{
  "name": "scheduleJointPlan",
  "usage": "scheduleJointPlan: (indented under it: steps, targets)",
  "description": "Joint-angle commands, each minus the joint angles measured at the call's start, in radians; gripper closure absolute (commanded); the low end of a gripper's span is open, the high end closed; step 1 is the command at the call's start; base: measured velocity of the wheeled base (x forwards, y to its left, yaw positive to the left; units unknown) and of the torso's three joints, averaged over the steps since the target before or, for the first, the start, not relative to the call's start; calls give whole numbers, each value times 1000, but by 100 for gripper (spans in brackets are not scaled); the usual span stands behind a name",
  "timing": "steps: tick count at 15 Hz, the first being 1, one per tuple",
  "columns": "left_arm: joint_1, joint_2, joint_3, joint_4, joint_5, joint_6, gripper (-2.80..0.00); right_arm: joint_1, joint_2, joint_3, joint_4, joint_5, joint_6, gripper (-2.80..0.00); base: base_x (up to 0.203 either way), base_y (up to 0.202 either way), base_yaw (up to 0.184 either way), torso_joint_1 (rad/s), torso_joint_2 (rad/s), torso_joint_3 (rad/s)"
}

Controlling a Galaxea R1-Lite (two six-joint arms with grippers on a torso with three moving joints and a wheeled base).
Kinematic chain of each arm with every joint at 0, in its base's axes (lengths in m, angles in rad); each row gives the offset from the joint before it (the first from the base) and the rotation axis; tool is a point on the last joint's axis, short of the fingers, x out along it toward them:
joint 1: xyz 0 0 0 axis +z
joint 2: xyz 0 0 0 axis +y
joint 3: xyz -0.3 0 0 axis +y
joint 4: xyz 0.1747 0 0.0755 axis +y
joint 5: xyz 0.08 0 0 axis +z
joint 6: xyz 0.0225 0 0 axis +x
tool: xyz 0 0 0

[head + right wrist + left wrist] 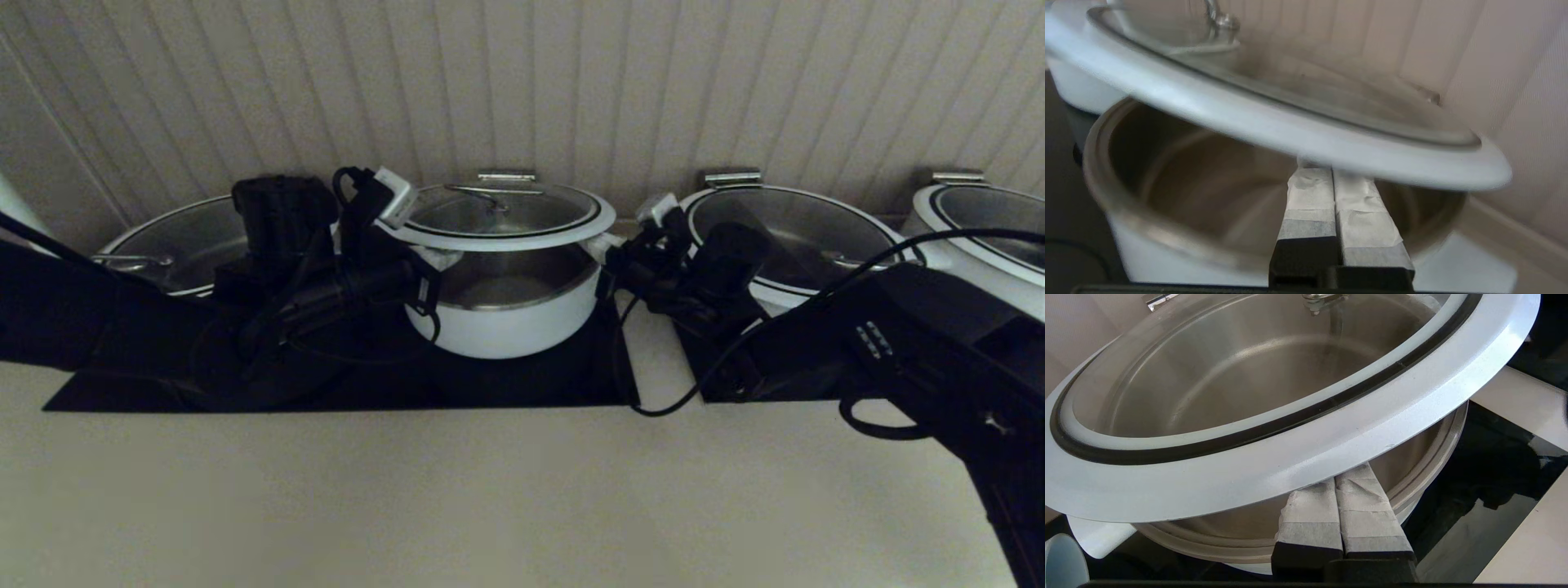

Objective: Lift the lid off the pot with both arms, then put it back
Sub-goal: Open the pot lid completely

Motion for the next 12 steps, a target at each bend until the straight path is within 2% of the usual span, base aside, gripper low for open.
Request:
scheduleJointPlan:
  steps: [1, 6, 12]
  targets:
    - [0, 0, -1, -7, -2, 1, 0, 1, -31, 84, -15, 4, -5, 0, 0, 0, 0, 0, 0, 0]
    - [-1, 2, -2, -7, -2, 1, 0, -7, -122, 299, -54, 4, -8, 0, 0, 0, 0, 0, 0, 0]
    - [-1, 0, -7, -7, -2, 0, 0, -40, -343, 595, -77, 4, -8, 0, 0, 0, 0, 0, 0, 0]
